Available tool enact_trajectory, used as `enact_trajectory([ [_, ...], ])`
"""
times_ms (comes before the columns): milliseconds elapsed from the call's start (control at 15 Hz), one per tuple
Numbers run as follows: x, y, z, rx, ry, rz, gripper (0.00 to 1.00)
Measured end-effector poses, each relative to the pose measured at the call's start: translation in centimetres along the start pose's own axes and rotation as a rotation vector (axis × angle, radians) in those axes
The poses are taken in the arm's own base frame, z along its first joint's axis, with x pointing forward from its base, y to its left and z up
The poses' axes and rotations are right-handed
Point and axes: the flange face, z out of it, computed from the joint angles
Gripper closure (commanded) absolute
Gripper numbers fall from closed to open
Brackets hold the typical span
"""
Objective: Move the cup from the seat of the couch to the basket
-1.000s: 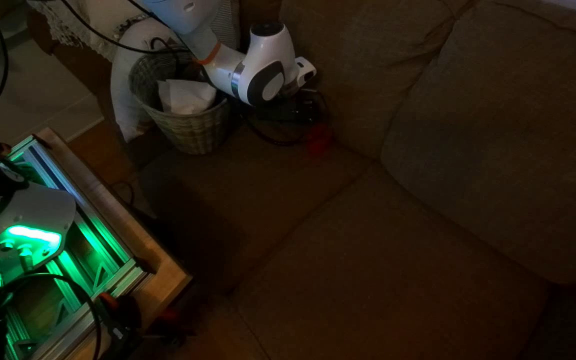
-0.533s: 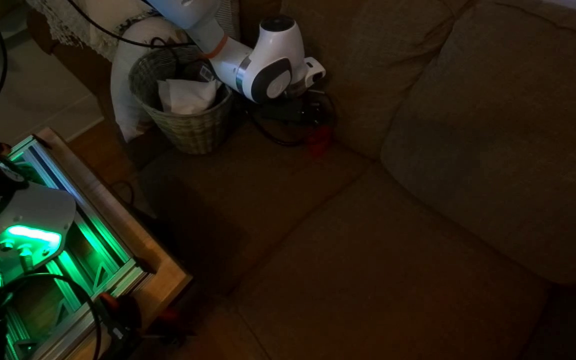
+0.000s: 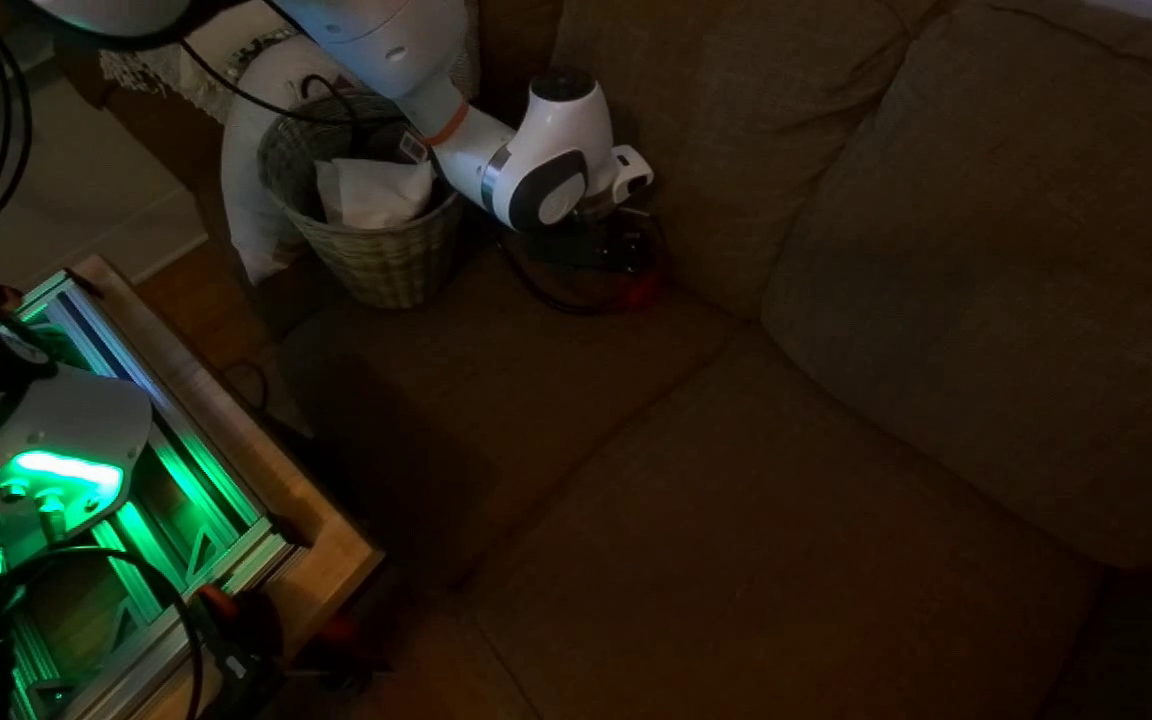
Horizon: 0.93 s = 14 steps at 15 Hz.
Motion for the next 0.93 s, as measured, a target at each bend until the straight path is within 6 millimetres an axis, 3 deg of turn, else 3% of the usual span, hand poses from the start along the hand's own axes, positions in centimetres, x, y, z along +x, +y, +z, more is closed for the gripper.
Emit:
enact_trajectory([
  [267, -0.3, 0.0, 2.8, 0.006, -0.005, 0.031, 0.68],
  [533, 0.3, 0.9, 2.8, -0.018, 0.005, 0.055, 0.97],
  [933, 1.1, 1.4, 1.7, -0.048, -0.046, 0.075, 0.99],
])
